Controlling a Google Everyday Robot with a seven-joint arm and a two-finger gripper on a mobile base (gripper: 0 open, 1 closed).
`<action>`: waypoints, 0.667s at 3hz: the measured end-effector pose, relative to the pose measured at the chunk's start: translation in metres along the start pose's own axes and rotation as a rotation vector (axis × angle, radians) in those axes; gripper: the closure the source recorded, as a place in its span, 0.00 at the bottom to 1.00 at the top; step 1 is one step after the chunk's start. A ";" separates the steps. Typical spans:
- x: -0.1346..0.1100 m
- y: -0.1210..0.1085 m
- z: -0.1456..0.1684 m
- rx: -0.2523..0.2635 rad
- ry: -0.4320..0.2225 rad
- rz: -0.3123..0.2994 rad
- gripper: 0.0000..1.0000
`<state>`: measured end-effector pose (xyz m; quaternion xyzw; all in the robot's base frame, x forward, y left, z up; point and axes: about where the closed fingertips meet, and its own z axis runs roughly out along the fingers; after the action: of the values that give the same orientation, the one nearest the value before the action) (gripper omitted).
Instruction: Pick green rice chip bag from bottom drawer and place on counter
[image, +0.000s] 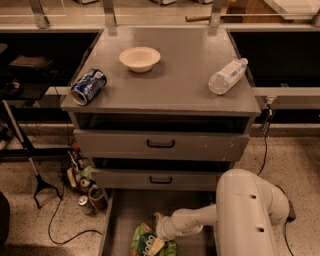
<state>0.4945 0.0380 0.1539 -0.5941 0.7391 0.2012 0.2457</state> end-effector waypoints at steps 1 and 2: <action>0.009 0.005 0.005 -0.033 0.018 0.006 0.00; 0.019 0.009 0.011 -0.065 0.046 0.015 0.00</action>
Offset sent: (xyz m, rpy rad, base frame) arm -0.0139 -0.0116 -0.0315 -0.0604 0.1075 0.0397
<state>0.4836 0.0323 0.1337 -0.6007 0.7421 0.2130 0.2076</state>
